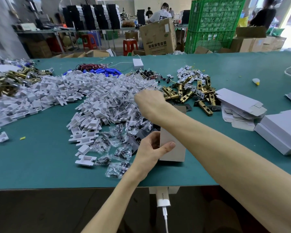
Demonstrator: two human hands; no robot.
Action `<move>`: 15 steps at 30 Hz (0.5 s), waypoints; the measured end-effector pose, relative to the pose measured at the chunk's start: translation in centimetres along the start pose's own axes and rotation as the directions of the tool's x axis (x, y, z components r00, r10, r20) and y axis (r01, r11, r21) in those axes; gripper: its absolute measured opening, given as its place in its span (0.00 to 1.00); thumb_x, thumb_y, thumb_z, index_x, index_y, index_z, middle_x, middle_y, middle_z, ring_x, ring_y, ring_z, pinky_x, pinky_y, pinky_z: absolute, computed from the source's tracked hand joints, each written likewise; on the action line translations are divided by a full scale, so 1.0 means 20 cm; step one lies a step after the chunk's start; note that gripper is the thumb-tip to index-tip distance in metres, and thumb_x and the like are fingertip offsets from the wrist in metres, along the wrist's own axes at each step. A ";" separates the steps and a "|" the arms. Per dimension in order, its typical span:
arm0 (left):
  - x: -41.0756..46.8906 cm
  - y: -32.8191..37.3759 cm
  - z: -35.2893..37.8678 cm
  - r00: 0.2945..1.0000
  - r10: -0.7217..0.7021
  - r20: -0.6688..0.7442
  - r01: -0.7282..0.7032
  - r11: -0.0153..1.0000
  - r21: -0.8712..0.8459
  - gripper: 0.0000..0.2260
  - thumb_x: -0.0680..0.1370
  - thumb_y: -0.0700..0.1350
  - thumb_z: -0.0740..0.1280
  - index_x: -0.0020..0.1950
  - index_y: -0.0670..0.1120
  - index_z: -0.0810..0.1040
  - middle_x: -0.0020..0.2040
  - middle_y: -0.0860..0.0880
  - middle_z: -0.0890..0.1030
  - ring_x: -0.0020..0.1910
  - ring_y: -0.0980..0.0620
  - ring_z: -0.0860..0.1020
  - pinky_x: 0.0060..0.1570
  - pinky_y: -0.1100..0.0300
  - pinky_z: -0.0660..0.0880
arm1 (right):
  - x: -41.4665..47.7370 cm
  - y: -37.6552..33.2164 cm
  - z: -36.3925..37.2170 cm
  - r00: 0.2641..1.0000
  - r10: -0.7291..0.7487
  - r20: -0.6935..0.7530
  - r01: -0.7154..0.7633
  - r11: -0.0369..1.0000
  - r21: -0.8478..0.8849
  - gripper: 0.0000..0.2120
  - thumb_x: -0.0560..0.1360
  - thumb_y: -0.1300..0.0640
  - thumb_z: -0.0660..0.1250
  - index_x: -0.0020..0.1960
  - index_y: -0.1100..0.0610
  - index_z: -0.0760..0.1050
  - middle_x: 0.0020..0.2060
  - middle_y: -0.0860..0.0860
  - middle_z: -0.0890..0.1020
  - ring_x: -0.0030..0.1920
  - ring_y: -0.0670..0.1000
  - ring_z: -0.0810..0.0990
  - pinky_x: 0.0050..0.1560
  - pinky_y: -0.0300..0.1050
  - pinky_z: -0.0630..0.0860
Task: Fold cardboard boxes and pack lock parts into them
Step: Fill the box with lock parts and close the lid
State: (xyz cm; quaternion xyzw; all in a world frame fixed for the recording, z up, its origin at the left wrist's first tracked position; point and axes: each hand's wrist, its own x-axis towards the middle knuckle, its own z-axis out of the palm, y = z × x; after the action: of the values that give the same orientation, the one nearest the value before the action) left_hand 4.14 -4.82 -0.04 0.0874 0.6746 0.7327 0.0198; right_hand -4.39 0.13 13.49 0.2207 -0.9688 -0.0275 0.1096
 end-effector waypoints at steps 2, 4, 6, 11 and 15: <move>-0.01 0.01 0.00 1.000 0.017 -0.011 -0.017 0.999 0.038 0.15 0.75 0.48 0.78 0.60 0.46 0.81 0.50 0.50 0.86 0.49 0.57 0.82 0.50 0.64 0.76 | 0.04 -0.06 0.04 0.995 -0.016 0.096 0.017 1.000 -0.014 0.08 0.76 0.72 0.62 0.44 0.61 0.74 0.39 0.52 0.77 0.44 0.58 0.80 0.47 0.55 0.80; -0.01 0.02 0.01 1.000 0.009 -0.016 -0.008 0.996 0.090 0.13 0.71 0.52 0.76 0.52 0.49 0.81 0.44 0.52 0.84 0.45 0.59 0.79 0.47 0.64 0.74 | 0.06 -0.09 0.11 0.984 -0.014 0.178 0.017 1.000 -0.013 0.12 0.78 0.69 0.62 0.58 0.62 0.77 0.55 0.55 0.81 0.54 0.60 0.82 0.55 0.59 0.80; -0.01 0.01 0.00 1.000 0.006 -0.013 -0.004 0.991 0.132 0.05 0.71 0.48 0.73 0.44 0.52 0.78 0.35 0.61 0.82 0.36 0.65 0.77 0.39 0.71 0.72 | 0.05 -0.10 0.16 0.967 -0.005 0.256 0.005 1.000 -0.002 0.12 0.79 0.67 0.62 0.60 0.61 0.77 0.60 0.56 0.80 0.55 0.59 0.81 0.55 0.56 0.79; 0.02 -0.02 -0.01 1.000 0.005 -0.022 -0.001 0.987 0.161 0.10 0.78 0.37 0.73 0.50 0.52 0.80 0.42 0.61 0.86 0.44 0.66 0.82 0.43 0.70 0.76 | 0.03 -0.09 0.23 0.978 0.047 0.203 -0.039 0.998 -0.043 0.10 0.77 0.66 0.67 0.58 0.59 0.78 0.60 0.57 0.80 0.56 0.58 0.78 0.45 0.48 0.71; 0.02 -0.03 -0.01 0.999 -0.009 -0.040 0.014 0.990 0.138 0.09 0.77 0.37 0.74 0.50 0.51 0.81 0.42 0.60 0.86 0.44 0.65 0.83 0.43 0.70 0.76 | 0.03 -0.06 0.24 0.985 0.079 0.152 -0.066 0.994 -0.087 0.16 0.79 0.66 0.65 0.66 0.60 0.77 0.63 0.58 0.79 0.63 0.60 0.76 0.53 0.48 0.76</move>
State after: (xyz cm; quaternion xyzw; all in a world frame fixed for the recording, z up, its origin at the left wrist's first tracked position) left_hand 3.62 -4.85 -0.69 0.0703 0.7247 0.6855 0.0049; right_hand -5.39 -1.19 8.83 0.1777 -0.9798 -0.0802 0.0436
